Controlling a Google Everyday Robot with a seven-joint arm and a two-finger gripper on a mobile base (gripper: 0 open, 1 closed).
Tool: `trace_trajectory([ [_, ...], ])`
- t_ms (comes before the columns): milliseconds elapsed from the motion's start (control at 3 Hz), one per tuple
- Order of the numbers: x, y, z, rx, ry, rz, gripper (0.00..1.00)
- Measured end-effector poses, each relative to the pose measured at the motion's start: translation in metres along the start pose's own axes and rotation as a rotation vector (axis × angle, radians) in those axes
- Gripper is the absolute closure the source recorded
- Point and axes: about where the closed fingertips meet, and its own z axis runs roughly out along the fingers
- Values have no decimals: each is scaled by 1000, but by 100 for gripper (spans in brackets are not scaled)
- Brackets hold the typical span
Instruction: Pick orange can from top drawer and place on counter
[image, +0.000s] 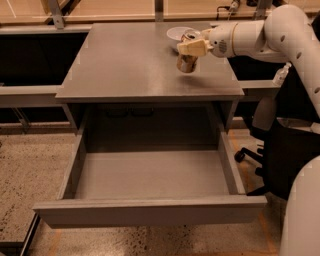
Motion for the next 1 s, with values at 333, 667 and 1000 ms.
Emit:
trace_trajectory([
  [333,3,-7,4,-1,8,17,12],
  [667,3,-5,6,-5,8,17,0],
  [1000,3,-5,6,-5,8,17,0],
])
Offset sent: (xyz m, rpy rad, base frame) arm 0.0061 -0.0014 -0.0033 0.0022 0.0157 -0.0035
